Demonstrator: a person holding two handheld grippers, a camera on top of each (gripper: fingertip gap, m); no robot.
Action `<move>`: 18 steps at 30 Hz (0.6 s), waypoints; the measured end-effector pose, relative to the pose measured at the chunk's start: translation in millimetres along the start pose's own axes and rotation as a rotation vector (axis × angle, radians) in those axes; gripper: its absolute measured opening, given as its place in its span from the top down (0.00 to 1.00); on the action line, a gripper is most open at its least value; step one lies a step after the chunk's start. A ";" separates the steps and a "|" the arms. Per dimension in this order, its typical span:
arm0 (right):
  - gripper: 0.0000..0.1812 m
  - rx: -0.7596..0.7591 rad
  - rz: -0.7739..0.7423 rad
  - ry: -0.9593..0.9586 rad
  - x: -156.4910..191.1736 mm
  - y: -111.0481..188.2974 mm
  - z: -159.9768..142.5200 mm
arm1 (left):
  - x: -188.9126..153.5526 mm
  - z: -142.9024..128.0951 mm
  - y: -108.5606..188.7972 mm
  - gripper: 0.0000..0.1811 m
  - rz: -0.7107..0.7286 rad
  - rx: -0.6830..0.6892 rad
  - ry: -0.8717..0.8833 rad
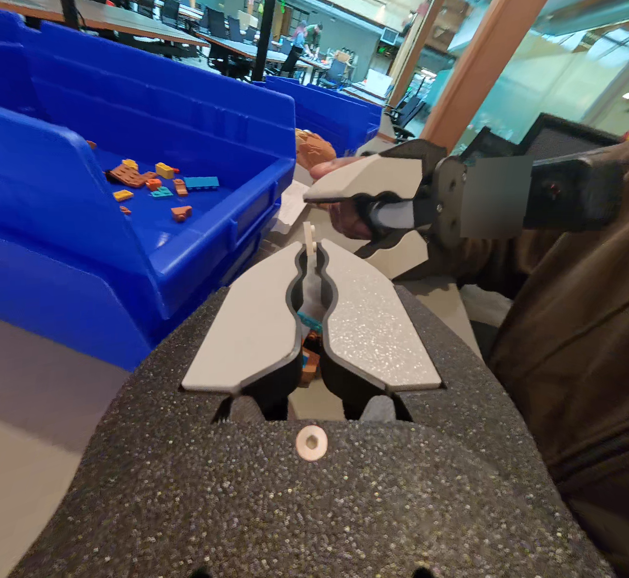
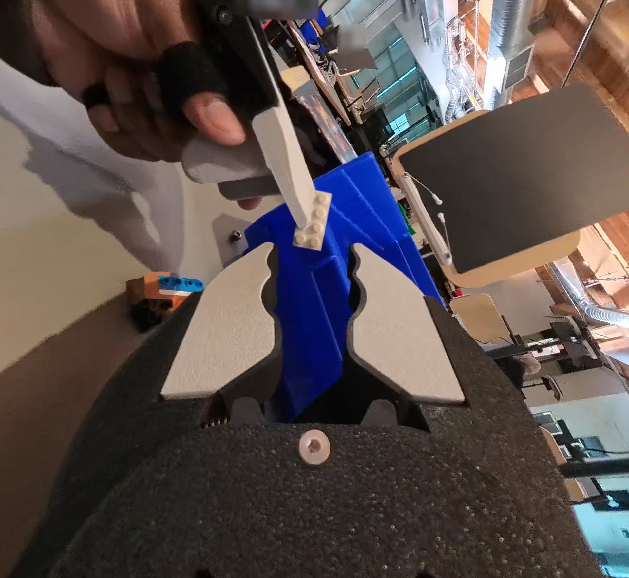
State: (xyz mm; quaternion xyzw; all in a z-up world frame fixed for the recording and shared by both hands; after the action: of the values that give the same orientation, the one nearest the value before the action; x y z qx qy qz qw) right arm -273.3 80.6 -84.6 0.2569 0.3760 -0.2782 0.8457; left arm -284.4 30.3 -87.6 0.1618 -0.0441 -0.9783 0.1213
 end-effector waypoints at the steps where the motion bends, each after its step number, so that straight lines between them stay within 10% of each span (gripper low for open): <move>1: 0.79 0.000 0.005 0.000 2.3 -1.1 0.2 | -1.2 -1.7 -1.5 0.97 -0.015 0.006 0.013; 7: 0.91 -0.008 -0.043 0.004 -1.8 -0.1 2.8 | -6.9 1.9 -2.4 0.97 -0.053 -0.024 0.036; 12: 0.90 0.194 -0.340 -0.224 -68.9 9.7 -36.5 | 2.9 14.6 5.6 0.91 0.019 -0.098 0.026; 18: 0.81 0.074 -0.167 -0.227 -54.2 9.1 -28.1 | 0.4 -8.4 -3.0 0.91 0.033 0.089 -0.082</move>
State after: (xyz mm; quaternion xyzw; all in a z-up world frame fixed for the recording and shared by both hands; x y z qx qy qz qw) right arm -311.6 120.1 -56.8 0.2227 0.2874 -0.3884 0.8467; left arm -282.7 32.7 -96.0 0.1260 -0.0952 -0.9791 0.1283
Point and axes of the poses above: each gripper's, where its closed fingertips meet, y back along the fingers, z out of its top, x = y × z across the jaws, the point moved 3 cm from there along y, back along the fingers, and after that the axes turned 7 degrees about z, right-handed, at the moved point
